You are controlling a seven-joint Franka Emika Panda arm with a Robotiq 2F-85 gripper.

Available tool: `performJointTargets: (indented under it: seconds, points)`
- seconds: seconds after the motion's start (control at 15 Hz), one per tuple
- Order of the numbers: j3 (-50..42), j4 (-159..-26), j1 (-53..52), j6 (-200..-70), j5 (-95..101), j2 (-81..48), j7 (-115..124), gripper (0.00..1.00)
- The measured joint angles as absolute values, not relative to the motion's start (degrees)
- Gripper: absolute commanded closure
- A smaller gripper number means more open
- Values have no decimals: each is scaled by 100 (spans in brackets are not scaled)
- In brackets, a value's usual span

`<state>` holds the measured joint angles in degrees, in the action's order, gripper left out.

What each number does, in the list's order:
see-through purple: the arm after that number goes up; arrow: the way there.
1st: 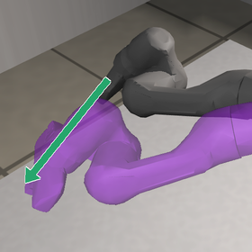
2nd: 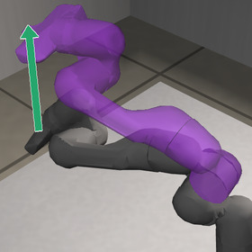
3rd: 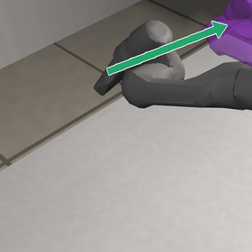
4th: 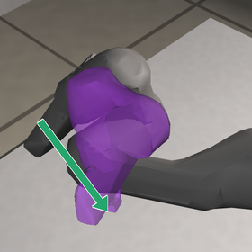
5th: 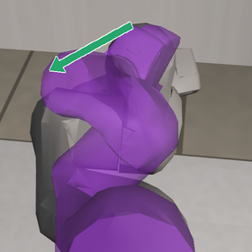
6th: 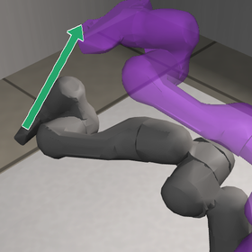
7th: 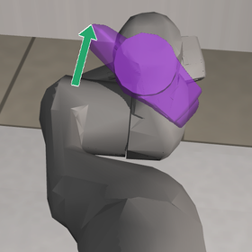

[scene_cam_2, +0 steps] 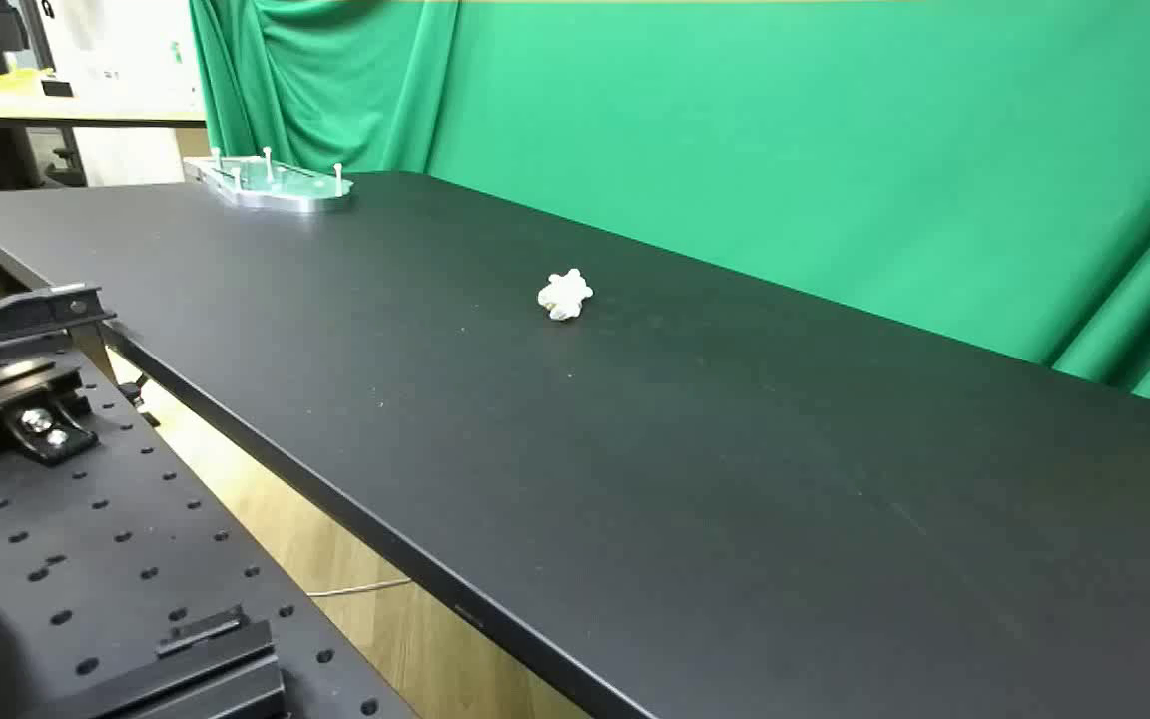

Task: Move the white toy slightly to the right.

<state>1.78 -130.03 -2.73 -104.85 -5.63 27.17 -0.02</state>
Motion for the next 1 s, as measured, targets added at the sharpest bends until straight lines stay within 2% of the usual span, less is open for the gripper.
performJointTargets:
  seconds: [1.0]
  points:
    - [178, -13008, -267, -10554, -553, 2683, -29, 0]
